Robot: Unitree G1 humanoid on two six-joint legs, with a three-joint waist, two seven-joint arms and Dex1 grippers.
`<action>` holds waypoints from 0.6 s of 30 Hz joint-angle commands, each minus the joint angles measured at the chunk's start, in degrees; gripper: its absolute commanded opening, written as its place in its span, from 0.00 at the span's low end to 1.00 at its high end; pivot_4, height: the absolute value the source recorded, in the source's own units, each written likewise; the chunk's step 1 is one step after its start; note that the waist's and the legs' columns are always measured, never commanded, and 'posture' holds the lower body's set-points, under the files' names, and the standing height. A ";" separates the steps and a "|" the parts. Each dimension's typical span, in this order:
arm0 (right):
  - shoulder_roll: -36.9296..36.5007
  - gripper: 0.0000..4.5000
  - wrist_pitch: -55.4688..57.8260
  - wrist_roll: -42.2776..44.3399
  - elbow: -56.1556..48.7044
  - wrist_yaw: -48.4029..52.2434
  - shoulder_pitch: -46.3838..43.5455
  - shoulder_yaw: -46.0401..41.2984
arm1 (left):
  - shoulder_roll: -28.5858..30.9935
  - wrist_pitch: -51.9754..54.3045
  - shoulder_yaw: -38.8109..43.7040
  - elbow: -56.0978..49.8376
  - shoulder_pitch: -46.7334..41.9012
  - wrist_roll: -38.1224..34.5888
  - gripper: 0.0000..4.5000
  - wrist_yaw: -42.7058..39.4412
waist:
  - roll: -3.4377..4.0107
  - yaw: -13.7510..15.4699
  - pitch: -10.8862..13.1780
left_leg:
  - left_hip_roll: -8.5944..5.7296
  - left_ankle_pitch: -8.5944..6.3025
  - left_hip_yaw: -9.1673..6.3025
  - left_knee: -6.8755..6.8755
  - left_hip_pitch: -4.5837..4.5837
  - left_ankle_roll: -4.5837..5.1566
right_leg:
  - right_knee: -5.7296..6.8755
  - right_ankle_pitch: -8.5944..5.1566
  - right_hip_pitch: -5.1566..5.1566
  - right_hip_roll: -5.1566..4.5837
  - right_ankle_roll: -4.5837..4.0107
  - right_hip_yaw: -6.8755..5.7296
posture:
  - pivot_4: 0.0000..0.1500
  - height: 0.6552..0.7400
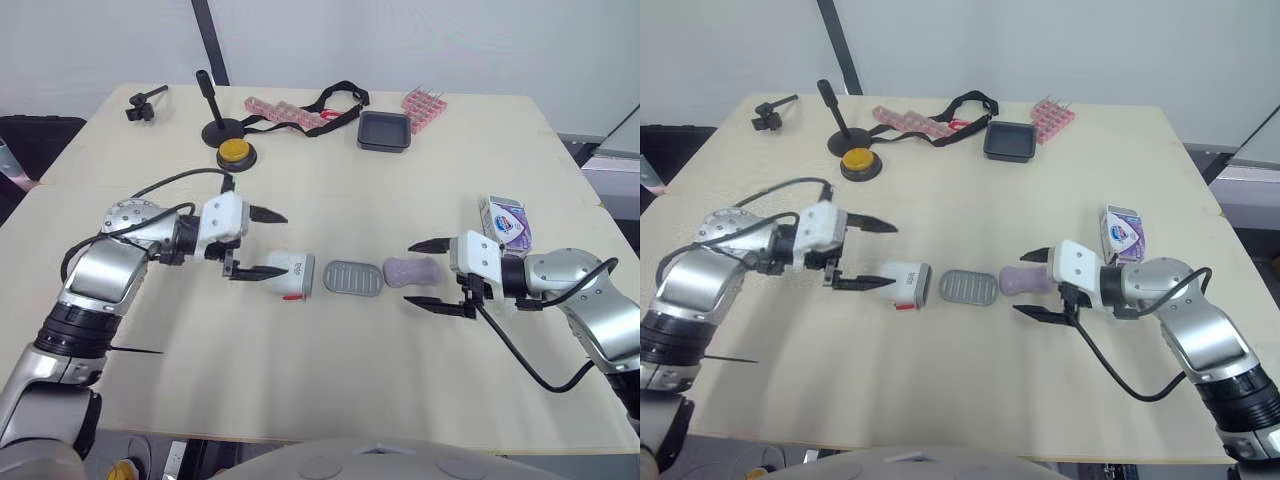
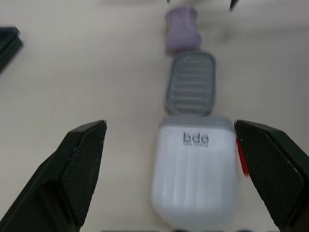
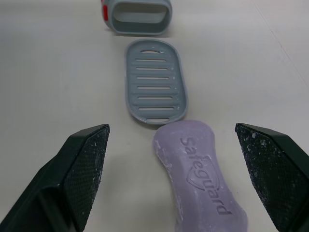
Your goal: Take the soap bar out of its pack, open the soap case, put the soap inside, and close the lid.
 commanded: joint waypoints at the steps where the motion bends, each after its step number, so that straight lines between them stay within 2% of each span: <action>1: -0.42 1.00 3.50 -1.52 -3.43 -2.95 -0.49 -0.29 | -1.93 -0.35 2.65 -2.61 3.89 -4.60 1.00 0.47 | 0.02 -0.20 -0.01 | 0.00 0.00 0.00 -0.01 0.01 0.00 | -0.01 0.00 0.01 0.01 0.00 0.02 | 1.00 0.99; 4: -0.80 1.00 6.93 -2.58 -5.33 -4.11 -1.65 0.85 | -5.91 -4.11 4.44 -1.17 5.89 -5.73 1.00 2.48 | 0.02 -0.08 0.00 | 0.01 0.00 0.00 -0.04 -0.01 -0.01 | -0.04 0.00 0.00 0.02 0.00 0.01 | 1.00 0.99; 10: -3.67 1.00 15.40 -6.74 -7.39 -4.83 -6.94 5.11 | -6.04 -9.43 2.39 2.87 6.81 -1.92 1.00 0.82 | 0.02 -0.09 0.00 | 0.01 0.02 0.00 -0.01 0.09 0.00 | 0.00 0.00 0.03 0.01 0.01 0.02 | 1.00 0.99; 18: -6.47 1.00 21.18 -10.53 -8.40 -3.93 -12.12 8.82 | -6.67 -8.79 3.38 1.47 6.84 -3.52 1.00 1.77 | 0.03 -0.01 0.00 | 0.02 0.02 0.00 -0.05 0.12 -0.01 | -0.05 0.01 0.02 0.02 0.01 0.00 | 1.00 0.99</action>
